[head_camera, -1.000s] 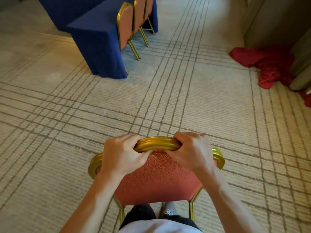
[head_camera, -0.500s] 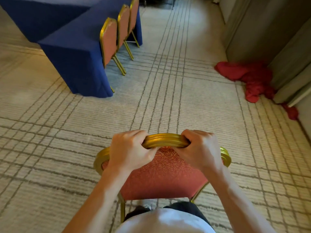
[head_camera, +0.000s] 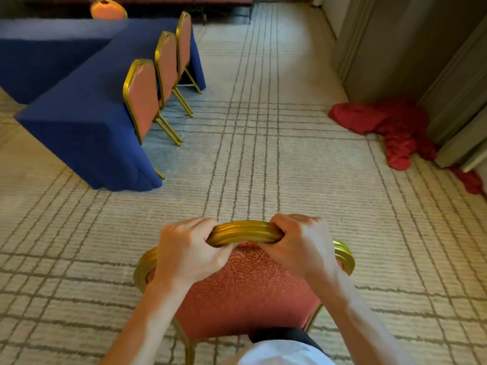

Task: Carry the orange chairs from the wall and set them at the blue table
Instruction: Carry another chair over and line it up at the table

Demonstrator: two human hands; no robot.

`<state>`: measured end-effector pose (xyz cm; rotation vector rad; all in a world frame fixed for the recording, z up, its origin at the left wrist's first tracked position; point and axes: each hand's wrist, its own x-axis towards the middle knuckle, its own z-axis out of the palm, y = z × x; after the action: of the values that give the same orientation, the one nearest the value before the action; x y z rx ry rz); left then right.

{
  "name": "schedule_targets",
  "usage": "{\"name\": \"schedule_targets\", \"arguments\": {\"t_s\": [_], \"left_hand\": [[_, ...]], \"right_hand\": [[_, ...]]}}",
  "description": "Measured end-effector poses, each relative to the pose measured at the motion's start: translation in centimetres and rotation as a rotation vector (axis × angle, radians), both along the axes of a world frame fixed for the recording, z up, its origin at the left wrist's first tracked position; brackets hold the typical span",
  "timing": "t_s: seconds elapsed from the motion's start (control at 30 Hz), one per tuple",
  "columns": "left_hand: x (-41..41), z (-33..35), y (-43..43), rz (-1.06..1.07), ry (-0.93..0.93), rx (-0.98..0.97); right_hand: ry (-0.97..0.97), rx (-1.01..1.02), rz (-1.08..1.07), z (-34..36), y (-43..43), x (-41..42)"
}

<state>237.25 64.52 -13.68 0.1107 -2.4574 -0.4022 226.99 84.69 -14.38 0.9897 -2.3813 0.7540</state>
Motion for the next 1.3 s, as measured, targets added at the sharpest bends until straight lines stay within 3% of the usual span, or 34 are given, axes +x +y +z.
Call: {"name": "schedule_targets", "arguments": {"t_s": [0.63, 0.93, 1.3], "left_hand": [[-30.2, 0.3, -12.2, 0.021, 0.014, 0.035], [-46.9, -0.4, -22.5, -0.053, 0.002, 0.085], [-64.5, 1.6, -28.9, -0.154, -0.007, 0.044]], "right_hand": [[-0.024, 0.032, 0.034, 1.3, -12.8, -30.9], [-0.048, 0.090, -0.060, 1.7, -22.2, -45.5], [-0.048, 0.073, -0.135, 3.0, -27.7, -61.5]]}}
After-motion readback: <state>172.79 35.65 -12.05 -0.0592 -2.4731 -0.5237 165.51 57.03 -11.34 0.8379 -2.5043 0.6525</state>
